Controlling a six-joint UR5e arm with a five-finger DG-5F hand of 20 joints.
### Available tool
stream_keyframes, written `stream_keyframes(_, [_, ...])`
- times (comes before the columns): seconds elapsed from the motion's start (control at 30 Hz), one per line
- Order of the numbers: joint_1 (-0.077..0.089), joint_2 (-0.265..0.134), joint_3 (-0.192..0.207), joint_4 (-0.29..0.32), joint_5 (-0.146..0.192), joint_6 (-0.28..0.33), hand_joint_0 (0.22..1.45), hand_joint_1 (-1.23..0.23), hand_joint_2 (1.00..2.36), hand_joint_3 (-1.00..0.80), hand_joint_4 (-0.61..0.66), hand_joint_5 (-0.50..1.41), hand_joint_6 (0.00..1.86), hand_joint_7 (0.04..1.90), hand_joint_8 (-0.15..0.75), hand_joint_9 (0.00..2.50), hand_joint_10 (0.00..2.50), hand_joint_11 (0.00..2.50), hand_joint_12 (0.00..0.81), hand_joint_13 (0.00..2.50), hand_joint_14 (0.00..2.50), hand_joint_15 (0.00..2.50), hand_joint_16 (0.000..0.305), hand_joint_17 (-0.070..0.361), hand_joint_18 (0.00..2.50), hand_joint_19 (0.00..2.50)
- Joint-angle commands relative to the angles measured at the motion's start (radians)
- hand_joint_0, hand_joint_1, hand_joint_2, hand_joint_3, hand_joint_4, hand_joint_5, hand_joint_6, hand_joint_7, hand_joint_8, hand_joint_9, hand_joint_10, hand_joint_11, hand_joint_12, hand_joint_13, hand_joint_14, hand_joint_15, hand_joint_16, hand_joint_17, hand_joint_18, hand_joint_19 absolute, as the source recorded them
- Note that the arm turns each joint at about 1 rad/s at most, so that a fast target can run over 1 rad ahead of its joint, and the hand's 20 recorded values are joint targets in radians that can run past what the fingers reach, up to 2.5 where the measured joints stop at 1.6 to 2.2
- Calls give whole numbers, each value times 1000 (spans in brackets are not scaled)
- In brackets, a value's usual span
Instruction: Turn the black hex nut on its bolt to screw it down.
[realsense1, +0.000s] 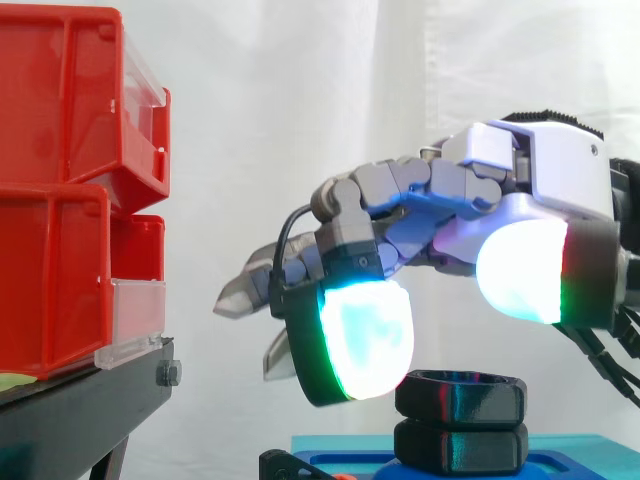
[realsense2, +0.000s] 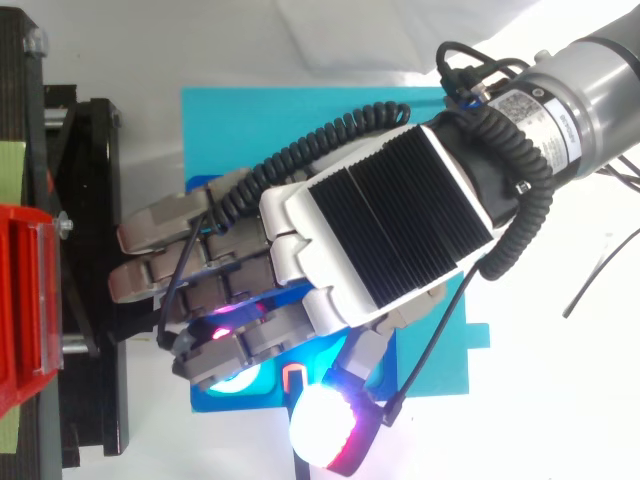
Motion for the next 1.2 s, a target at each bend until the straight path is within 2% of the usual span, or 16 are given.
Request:
stream_keyframes(0.0, [-1, 0, -16, 10, 2, -9, 495, -327, 1000, -500, 166, -65, 500, 1407, 236, 740, 4, 115, 272, 369, 0, 0, 45, 101, 179, 221])
stream_keyframes(0.37, [-1, -1, -21, 27, 2, -11, 494, -338, 1000, -500, 169, -80, 503, 1266, 234, 733, 4, 114, 272, 368, 0, 0, 45, 101, 174, 221])
stream_keyframes(0.63, [1, -1, -21, 45, 2, -11, 490, -380, 1000, -500, 168, -78, 502, 1268, 235, 734, 4, 114, 273, 372, 0, 0, 45, 102, 180, 219])
stream_keyframes(0.73, [2, -16, -21, 47, 2, -9, 490, -381, 1000, -500, 179, -78, 502, 1267, 233, 735, 4, 103, 272, 373, 0, 0, 45, 102, 181, 212])
stream_keyframes(0.93, [-4, -16, -22, 61, -3, -8, 488, -385, 1000, -500, 169, -77, 502, 1285, 238, 733, 4, 108, 272, 372, 0, 0, 45, 102, 183, 219])
stream_keyframes(1.17, [-4, -18, -21, 59, -1, -9, 423, -564, 1000, -500, 197, -104, 501, 1305, 229, 654, 4, 105, 301, 351, 0, 0, 52, 117, 191, 160])
